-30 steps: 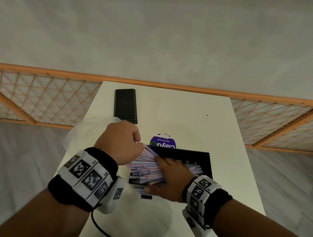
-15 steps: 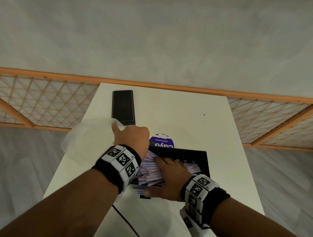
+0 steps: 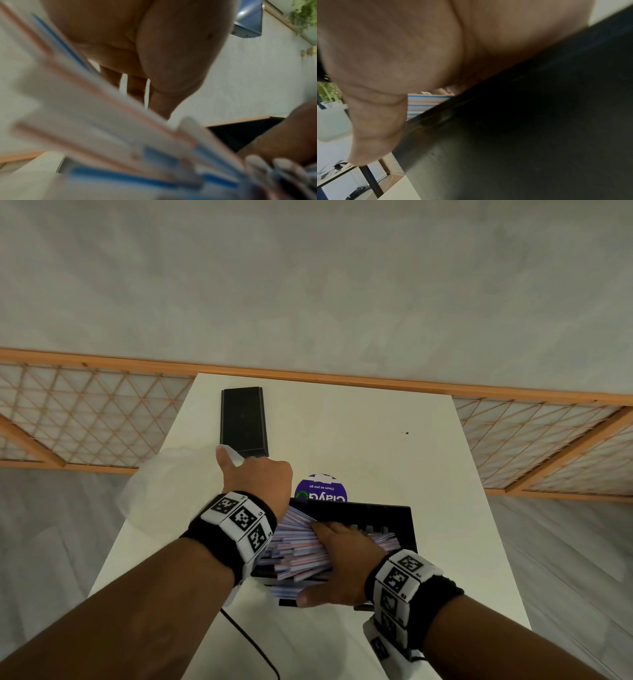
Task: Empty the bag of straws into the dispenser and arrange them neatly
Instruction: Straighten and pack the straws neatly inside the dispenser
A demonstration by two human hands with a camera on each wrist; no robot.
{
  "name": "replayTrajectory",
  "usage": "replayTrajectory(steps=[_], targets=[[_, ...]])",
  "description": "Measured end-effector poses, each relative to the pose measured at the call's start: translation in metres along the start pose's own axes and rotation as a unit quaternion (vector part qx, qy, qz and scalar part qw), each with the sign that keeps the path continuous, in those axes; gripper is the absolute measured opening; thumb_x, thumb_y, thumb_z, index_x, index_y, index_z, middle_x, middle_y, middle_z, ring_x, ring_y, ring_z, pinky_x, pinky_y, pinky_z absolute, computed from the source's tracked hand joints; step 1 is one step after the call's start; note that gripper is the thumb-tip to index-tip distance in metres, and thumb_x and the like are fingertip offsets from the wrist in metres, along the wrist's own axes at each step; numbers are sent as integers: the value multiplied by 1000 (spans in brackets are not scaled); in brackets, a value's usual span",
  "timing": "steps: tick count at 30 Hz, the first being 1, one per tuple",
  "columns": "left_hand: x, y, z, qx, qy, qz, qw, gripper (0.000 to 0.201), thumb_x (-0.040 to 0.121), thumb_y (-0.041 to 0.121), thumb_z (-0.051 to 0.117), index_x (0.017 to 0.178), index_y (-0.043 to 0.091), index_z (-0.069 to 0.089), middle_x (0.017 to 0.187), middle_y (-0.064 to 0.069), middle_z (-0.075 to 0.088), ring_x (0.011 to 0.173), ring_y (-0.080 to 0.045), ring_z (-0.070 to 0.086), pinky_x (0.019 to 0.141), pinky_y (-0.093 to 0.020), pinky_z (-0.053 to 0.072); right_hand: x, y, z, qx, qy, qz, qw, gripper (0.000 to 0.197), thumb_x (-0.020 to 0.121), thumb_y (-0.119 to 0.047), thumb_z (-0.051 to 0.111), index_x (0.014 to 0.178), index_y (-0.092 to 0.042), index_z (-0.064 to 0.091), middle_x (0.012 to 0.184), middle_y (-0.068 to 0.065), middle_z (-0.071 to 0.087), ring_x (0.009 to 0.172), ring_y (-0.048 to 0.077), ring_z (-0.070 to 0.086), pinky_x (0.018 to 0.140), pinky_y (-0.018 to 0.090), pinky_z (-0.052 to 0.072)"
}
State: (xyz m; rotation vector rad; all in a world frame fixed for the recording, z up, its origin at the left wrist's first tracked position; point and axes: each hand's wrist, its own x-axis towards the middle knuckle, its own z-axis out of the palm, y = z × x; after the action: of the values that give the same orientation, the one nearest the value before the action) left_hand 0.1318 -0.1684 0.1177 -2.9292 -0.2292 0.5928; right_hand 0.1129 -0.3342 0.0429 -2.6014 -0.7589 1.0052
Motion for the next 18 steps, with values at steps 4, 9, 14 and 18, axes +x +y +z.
replayTrajectory(steps=[4, 9, 14, 18], targets=[[3, -2, 1, 1, -11, 14, 1000, 15, 97, 12, 43, 85, 20, 46, 71, 6, 42, 112, -25, 57, 116, -72, 1, 1, -1, 0, 3, 4, 4, 1000, 120, 65, -74, 74, 156, -26, 13, 159, -1, 29, 144, 25, 30, 121, 42, 24], [-1, 1, -4, 17, 5, 18, 1000, 27, 95, 5, 43, 72, 17, 38, 69, 4, 40, 112, -27, 56, 119, -65, 8, 1, -1, 2, -2, 4, 4, 1000, 120, 65, -75, 73, 157, -26, 12, 159, -1, 28, 145, 25, 29, 121, 42, 23], [0, -6, 2, -20, -8, 7, 1000, 12, 96, 12, 48, 100, 21, 55, 76, 6, 37, 117, -25, 56, 120, -61, 13, 3, 4, 4, 19, 9, 3, 1000, 118, 63, -74, 74, 155, -28, 16, 156, -2, 32, 143, 24, 32, 120, 41, 27], [1, -14, 5, -51, -28, -1, 998, 18, 96, 19, 53, 81, 19, 42, 80, 4, 36, 96, -24, 57, 111, -48, 36, 2, 2, 3, 12, 12, 15, 1000, 116, 63, -74, 73, 154, -29, 16, 154, -3, 35, 141, 26, 33, 120, 44, 26]])
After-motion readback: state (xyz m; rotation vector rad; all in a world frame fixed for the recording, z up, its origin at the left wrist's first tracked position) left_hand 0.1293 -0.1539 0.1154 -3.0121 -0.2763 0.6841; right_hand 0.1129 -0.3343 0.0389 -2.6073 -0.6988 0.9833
